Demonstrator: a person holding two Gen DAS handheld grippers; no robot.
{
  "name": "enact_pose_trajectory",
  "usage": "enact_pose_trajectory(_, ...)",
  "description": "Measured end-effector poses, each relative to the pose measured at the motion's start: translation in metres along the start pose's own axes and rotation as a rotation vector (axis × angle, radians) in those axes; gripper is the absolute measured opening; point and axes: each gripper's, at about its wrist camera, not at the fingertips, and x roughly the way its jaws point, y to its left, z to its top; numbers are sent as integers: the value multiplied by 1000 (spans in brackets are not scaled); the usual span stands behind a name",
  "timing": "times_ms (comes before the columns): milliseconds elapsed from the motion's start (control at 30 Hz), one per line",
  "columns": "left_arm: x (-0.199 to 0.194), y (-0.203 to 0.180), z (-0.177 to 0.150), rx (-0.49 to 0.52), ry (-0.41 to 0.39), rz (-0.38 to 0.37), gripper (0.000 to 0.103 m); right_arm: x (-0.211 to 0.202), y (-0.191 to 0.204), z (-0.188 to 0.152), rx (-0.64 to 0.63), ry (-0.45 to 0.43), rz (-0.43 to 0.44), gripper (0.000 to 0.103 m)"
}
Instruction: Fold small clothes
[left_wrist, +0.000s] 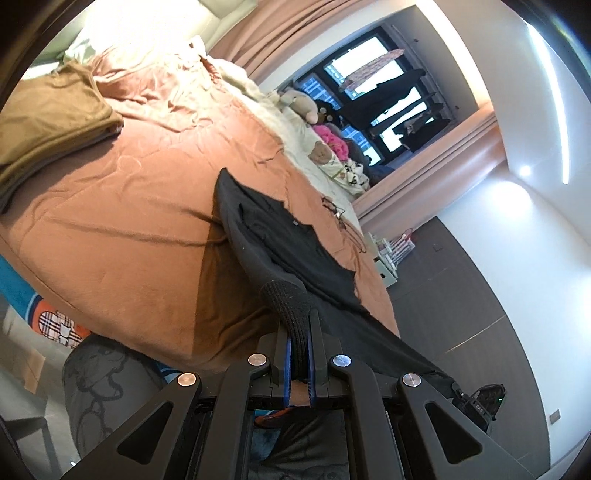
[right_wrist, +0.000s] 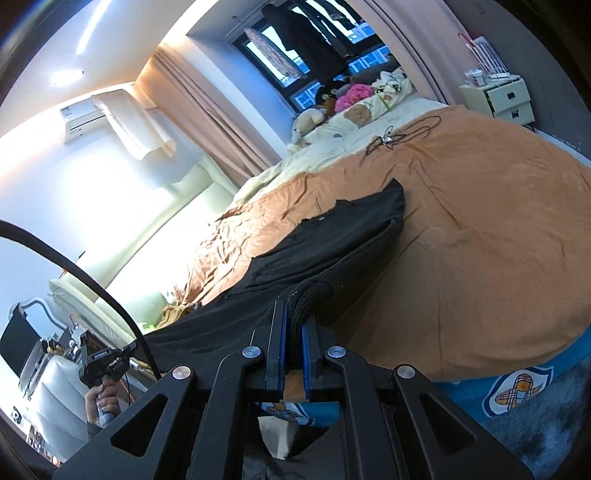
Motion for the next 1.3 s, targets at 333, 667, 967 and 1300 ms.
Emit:
enact_pose_trajectory(333,-36,-26,2,43,-58,-44,6,-19,2,0,-39,-37,35,3)
enact_pose_trajectory(667,-11,-17,17,22,-41,-35,6,8,-26,8,-13,-22,20,3)
enact_pose_trajectory(967,24,-8,41,-9,-23,-3,6,42,-32,35,2,-4,-4,3)
enact_pose_trajectory(1300,79,6,72,-40,6,60,6,95,-46,67,31,39,-33,3)
